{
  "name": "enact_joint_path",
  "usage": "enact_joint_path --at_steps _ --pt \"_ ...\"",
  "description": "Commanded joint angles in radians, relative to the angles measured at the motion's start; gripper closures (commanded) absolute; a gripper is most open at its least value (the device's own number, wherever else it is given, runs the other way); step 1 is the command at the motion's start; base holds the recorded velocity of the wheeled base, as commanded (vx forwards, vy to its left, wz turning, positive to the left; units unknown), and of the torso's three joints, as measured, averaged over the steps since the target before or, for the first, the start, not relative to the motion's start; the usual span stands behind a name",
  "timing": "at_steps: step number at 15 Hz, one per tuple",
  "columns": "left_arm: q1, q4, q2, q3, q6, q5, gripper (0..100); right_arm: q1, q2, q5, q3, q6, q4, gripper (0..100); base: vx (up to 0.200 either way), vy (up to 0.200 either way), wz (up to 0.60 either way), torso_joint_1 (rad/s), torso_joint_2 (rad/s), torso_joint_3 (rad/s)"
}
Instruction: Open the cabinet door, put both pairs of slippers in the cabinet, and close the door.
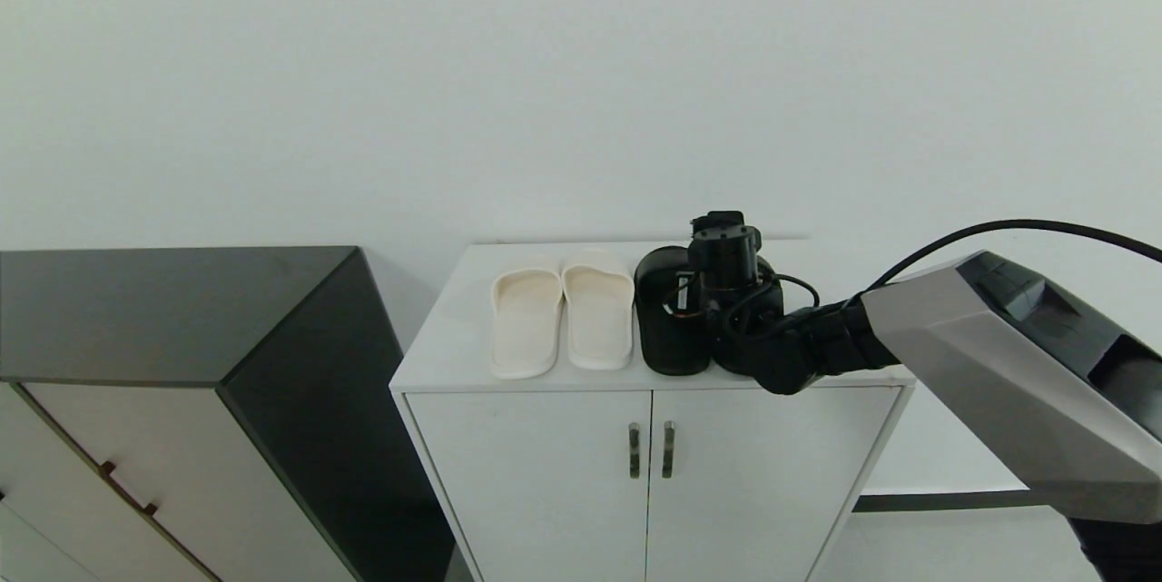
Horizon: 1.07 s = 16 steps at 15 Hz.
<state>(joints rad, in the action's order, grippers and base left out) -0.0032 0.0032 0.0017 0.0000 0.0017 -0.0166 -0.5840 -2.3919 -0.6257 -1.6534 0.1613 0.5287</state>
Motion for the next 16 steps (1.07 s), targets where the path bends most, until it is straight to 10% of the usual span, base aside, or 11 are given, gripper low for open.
enact_joint_path --at_steps 1,8,16 --pt "0.000 0.000 0.001 0.000 0.000 0.000 100 0.001 0.005 0.000 0.000 0.001 0.000 100 0.000 0.000 0.00 0.000 0.00 0.000" --pt "0.000 0.000 0.001 0.000 -0.002 0.000 100 -0.013 0.177 0.018 0.155 0.000 0.008 100 0.000 0.000 0.00 0.000 0.00 0.000" --pt "0.000 0.000 0.001 0.000 0.000 -0.002 100 -0.100 0.636 0.538 0.730 -0.006 0.053 100 0.000 0.000 0.00 0.000 0.00 0.000"
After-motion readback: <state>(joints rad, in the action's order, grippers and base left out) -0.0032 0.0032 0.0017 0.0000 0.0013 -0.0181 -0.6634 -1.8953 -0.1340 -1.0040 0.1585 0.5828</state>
